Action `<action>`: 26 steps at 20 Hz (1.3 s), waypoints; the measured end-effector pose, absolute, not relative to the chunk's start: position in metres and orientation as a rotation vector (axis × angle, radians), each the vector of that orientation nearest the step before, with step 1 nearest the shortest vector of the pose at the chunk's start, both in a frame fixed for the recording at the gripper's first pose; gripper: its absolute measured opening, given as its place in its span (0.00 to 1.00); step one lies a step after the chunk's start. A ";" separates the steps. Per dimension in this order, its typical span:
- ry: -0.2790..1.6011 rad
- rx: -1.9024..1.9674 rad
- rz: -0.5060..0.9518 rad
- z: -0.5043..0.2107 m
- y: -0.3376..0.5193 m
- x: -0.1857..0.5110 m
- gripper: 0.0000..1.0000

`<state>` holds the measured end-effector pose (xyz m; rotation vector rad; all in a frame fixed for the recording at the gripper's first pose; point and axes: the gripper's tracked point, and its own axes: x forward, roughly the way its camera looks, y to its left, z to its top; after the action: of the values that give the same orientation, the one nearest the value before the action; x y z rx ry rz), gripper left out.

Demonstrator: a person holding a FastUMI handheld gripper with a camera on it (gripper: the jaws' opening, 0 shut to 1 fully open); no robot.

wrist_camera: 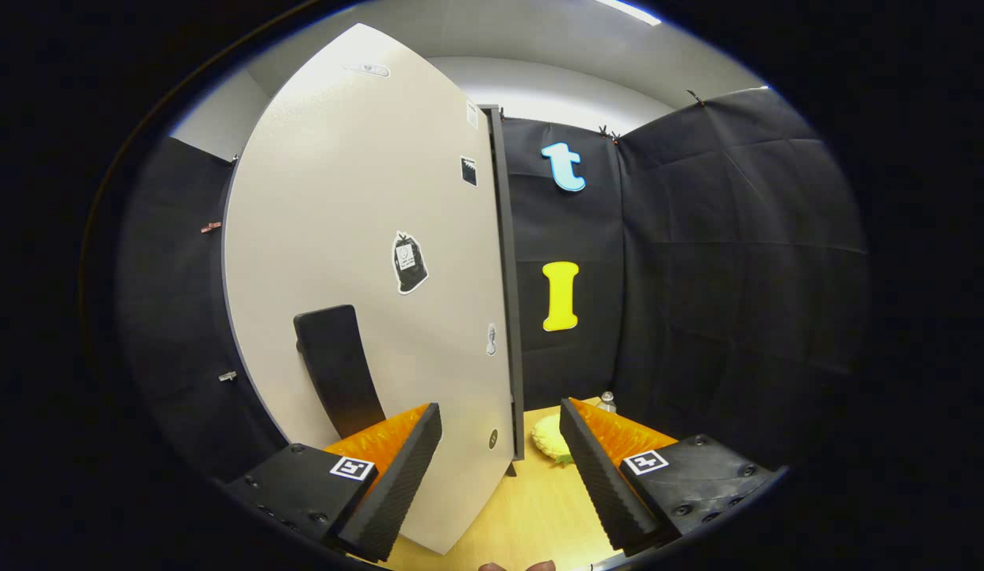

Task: Open the shoe cabinet door, grab the shoes and put them into the shoe cabinet, then close the shoe cabinet door.

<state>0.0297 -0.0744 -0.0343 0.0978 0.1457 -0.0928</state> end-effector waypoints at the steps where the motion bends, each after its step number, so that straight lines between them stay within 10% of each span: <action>1: 0.149 0.105 -0.084 -0.035 -0.069 0.033 0.98; 26: 0.132 0.052 0.029 -0.042 0.014 0.092 0.98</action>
<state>0.0923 0.0135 -0.0422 0.0519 0.1321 0.0286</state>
